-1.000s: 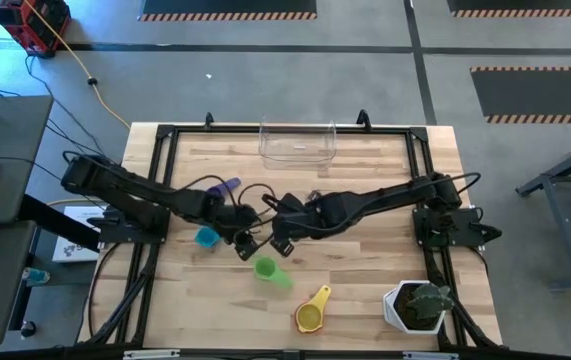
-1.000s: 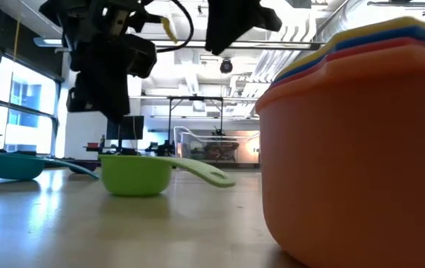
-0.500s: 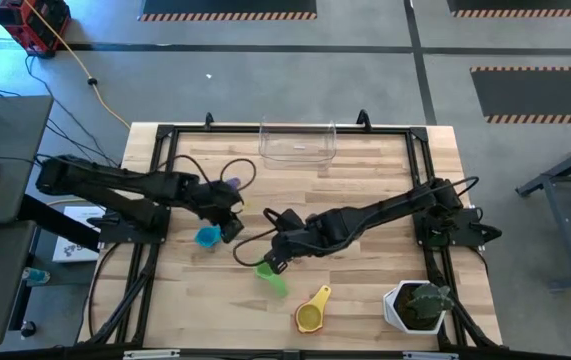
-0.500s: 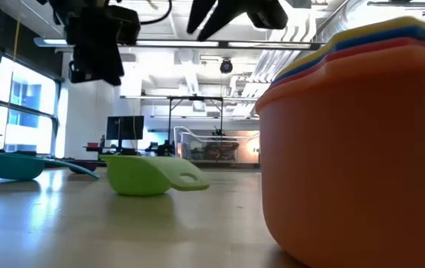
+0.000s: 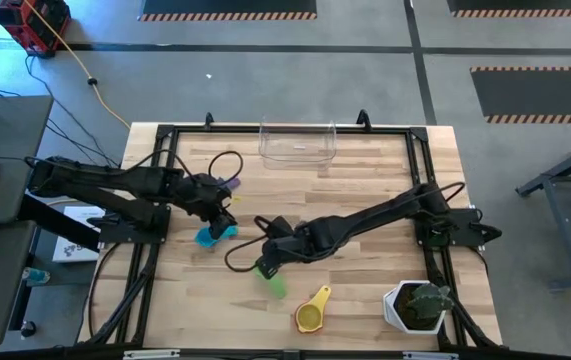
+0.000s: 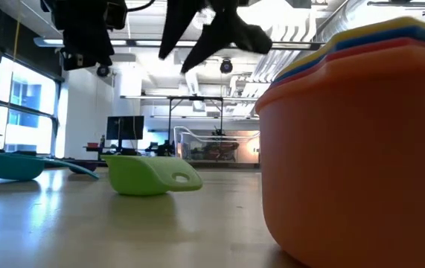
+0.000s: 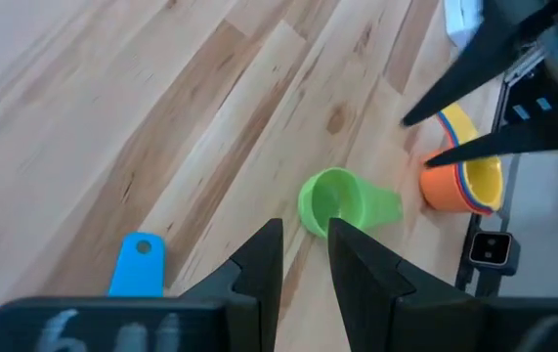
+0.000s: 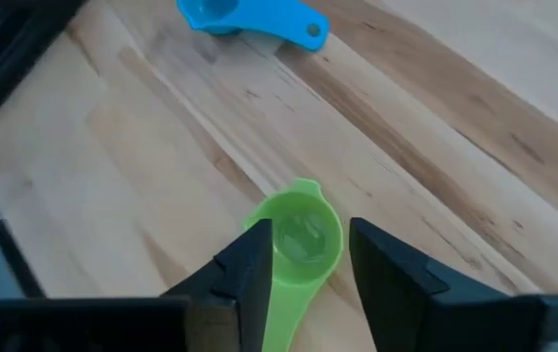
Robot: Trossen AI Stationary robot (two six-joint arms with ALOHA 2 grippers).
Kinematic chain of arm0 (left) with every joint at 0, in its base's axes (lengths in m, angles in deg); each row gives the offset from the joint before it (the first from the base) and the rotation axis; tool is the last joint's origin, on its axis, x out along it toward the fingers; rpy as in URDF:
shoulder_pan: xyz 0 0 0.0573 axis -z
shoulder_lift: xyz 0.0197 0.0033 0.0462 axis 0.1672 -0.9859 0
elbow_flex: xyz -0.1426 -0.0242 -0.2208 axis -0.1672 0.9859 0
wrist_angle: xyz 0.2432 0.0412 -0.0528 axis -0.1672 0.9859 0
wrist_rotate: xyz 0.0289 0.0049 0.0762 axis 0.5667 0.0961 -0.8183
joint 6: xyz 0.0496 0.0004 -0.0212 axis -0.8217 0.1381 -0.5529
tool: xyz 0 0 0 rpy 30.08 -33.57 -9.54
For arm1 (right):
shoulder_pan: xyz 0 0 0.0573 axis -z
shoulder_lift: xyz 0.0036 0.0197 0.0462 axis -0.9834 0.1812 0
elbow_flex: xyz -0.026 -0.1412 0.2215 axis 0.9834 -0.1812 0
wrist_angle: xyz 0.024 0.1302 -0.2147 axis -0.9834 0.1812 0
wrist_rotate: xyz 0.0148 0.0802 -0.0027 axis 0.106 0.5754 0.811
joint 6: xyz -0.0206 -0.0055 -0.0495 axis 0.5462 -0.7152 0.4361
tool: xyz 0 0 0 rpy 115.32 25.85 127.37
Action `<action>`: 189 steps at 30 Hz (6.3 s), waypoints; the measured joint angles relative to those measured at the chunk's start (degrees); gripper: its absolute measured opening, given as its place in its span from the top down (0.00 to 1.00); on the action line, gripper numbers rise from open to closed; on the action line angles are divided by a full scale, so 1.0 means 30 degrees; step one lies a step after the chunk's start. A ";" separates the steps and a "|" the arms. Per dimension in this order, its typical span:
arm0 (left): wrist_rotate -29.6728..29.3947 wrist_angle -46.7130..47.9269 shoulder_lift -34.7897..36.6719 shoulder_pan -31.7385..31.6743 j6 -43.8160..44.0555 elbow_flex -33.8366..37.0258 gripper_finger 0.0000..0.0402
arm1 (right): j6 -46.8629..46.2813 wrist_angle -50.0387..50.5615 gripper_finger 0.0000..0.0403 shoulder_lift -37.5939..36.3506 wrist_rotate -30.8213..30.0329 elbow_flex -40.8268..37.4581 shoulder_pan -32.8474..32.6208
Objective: Nest measuring cups in basket
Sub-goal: Stack the green measuring cup on the yellow measuring cup, then stack the light blue measuring cup on the green measuring cup
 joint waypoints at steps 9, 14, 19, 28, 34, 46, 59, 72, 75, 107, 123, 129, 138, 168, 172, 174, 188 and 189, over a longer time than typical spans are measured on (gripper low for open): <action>-0.0025 0.0207 0.0019 0.0000 -0.0322 0.0000 0.81 | -0.0685 -0.0077 0.68 0.1511 0.0835 0.0000 -0.0007; -0.0026 0.0278 0.0012 0.0000 -0.0314 0.0000 0.81 | -0.0757 -0.0086 0.68 0.2470 0.1351 0.0000 -0.0007; -0.0032 0.0393 0.0012 0.0000 -0.0314 0.0000 0.81 | -0.1233 0.0040 0.68 0.3046 0.1341 0.0000 0.0000; -0.0039 0.0393 0.0010 0.0000 -0.0314 0.0000 0.81 | -0.1198 0.0095 0.68 0.3913 0.1615 0.0000 0.0249; -0.0052 0.0400 0.0012 0.0000 -0.0314 0.0000 0.81 | -0.1011 0.0070 0.70 0.3958 0.2218 0.0000 0.0573; -0.0148 0.0400 0.0012 -0.0007 -0.0298 0.0000 0.81 | 0.2782 0.0174 0.98 0.3772 0.3468 0.0000 0.1170; -0.0109 0.0924 0.0005 0.0467 0.4221 0.0000 0.81 | 1.3978 0.3428 0.99 0.2771 0.6184 0.3489 0.1053; -0.0131 0.0949 0.0005 0.1350 0.8827 0.0000 0.81 | 2.7899 0.6159 1.00 0.2727 0.6419 0.6722 -0.2174; -0.0177 0.0947 0.0005 0.1470 0.9590 0.0000 0.81 | 3.0198 0.6072 1.00 0.2740 0.6378 0.6324 -0.2982; -0.0134 0.0963 0.0005 0.1472 1.0206 0.0000 0.81 | 3.1905 0.5298 0.92 0.2771 0.6003 0.4357 -0.4714; -0.0110 0.0969 0.0005 0.1472 0.9059 0.0000 0.81 | 2.9187 0.5144 0.85 0.2771 0.4306 0.4357 -0.4642; -0.0969 0.1004 0.0005 0.1465 0.7722 0.0000 0.81 | 2.6302 0.5155 0.85 0.2771 0.2901 0.4357 -0.4233; -0.1147 0.4808 0.0005 0.1590 0.6055 0.0000 0.81 | 2.3259 0.5167 0.85 0.2771 0.2747 0.4357 -0.2811; -0.2181 0.7395 -0.1977 0.1902 0.3429 0.3047 0.81 | 1.8267 0.4069 0.85 0.2771 0.2493 0.4357 0.0308; -0.2181 0.7073 -0.1972 0.1902 0.3197 0.3582 0.81 | 1.8276 0.3929 0.85 0.2771 0.2237 0.4357 0.0417; -0.2174 0.6483 -0.1972 0.1902 0.3196 0.4045 0.81 | 1.8264 0.3879 0.85 0.2771 0.2237 0.4357 0.0500; -0.2123 0.4265 -0.1970 0.1902 0.3707 0.6207 0.82 | 1.7766 0.3857 0.85 0.2771 0.2053 0.4357 0.0911; -0.2123 0.4240 -0.1970 0.1902 0.3700 0.6251 0.83 | 1.7766 0.3855 0.85 0.2771 0.1977 0.4357 0.0911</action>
